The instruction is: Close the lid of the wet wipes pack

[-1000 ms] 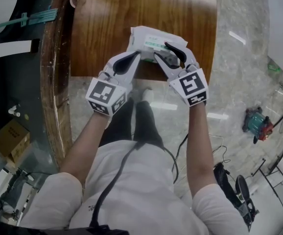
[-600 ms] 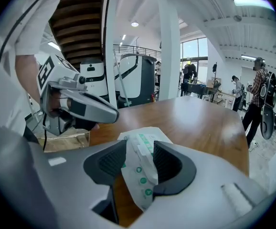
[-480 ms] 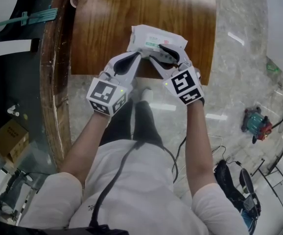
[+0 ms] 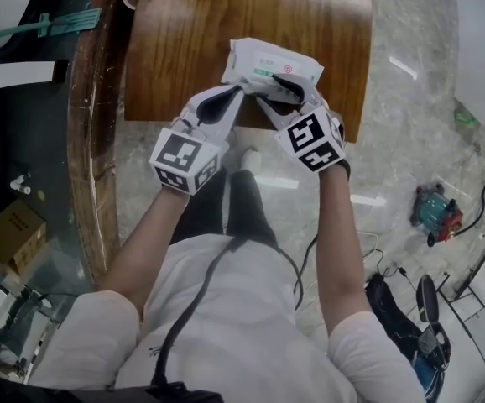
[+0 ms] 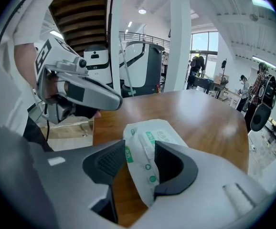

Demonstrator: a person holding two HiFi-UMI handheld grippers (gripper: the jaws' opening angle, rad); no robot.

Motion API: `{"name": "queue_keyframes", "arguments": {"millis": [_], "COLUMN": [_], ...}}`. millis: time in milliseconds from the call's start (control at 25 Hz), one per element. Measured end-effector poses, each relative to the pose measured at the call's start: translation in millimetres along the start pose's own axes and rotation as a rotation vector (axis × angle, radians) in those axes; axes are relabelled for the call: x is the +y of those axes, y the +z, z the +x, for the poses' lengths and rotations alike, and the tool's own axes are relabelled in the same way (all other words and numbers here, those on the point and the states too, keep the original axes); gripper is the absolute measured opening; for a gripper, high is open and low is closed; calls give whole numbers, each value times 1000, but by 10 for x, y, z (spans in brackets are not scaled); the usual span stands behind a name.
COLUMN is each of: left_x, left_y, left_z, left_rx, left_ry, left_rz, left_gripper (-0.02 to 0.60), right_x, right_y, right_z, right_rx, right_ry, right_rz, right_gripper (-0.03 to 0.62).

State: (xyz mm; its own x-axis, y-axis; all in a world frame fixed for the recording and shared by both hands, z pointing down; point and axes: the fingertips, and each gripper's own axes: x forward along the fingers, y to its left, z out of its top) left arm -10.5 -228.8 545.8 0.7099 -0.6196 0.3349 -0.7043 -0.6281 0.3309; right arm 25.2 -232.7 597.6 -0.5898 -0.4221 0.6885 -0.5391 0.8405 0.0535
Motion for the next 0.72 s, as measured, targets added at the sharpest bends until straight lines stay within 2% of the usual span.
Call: {"name": "queue_keyframes", "arguments": {"millis": [160,720], "left_x": [3,-162], "left_y": [64,80], "left_z": [-42,-171], "left_rx": [-6,-9], "left_ry": [-1,-14], "left_rz": [2,11], "left_gripper": [5,5], "right_x": [47,46], "right_y": [-8,-7], "right_z": [50,43], "right_rx": [56,58], "right_ry": [24,-24], "right_rz": [-12,84], "right_gripper": [218,218]}}
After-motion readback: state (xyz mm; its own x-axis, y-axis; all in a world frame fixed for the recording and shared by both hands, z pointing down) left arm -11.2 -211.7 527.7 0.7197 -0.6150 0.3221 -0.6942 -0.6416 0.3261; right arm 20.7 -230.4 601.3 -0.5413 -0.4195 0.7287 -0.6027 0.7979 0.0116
